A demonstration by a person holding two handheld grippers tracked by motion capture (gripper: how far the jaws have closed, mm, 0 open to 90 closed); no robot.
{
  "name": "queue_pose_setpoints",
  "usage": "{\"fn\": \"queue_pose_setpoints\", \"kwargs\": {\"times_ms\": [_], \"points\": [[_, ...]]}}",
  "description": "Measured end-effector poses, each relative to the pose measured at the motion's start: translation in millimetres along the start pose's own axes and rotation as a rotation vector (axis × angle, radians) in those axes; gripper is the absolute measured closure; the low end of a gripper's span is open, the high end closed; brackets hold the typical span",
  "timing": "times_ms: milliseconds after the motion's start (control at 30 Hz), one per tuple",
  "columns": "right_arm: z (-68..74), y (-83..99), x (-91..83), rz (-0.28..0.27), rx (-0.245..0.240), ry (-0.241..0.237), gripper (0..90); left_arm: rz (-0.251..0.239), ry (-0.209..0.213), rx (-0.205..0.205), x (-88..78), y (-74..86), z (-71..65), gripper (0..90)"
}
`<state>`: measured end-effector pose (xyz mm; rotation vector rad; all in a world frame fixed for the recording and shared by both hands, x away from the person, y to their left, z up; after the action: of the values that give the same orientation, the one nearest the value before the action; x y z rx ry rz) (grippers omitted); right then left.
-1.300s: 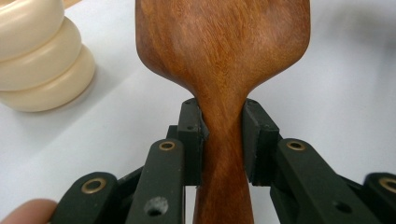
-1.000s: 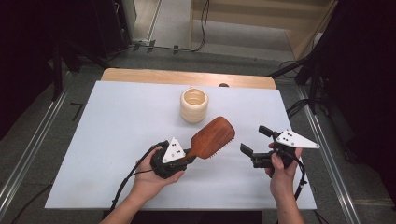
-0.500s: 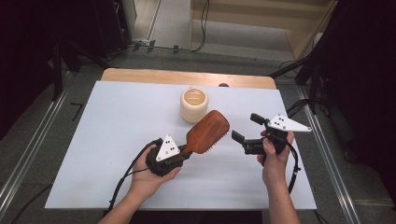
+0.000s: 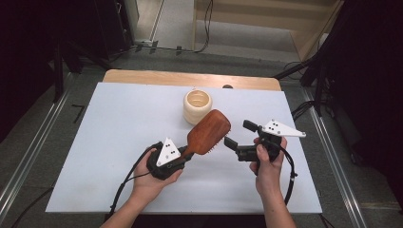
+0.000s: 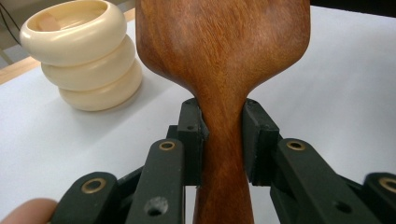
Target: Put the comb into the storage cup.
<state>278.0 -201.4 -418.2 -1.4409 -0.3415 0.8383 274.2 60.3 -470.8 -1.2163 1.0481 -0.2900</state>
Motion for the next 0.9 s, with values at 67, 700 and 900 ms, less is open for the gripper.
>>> {"fn": "queue_pose_setpoints", "kwargs": {"times_ms": [67,700,900], "points": [[3.0,1.2,1.8,-0.012,0.035,0.002,0.0,-0.007,-0.006,0.004,0.6,0.4,-0.9,72.6],[19.1,15.8,25.7,-0.017,0.173,-0.010,0.0,-0.094,-0.016,0.022,1.5,0.0,-12.3,72.6],[22.5,15.9,28.7,-0.026,0.199,-0.019,0.0,-0.104,-0.013,0.028,3.5,0.8,-16.6,72.6]]}}
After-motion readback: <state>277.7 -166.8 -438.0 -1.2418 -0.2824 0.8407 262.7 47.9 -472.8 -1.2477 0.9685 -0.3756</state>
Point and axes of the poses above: each handheld gripper's, and its own axes: x roughly forward along the jaws, y roughly out of its underside, z roughly to its left, the point moved 3 cm from there along x, roughly forward along the jaws, and after that the axes turned 8 degrees about -x, right-handed, at the moved point
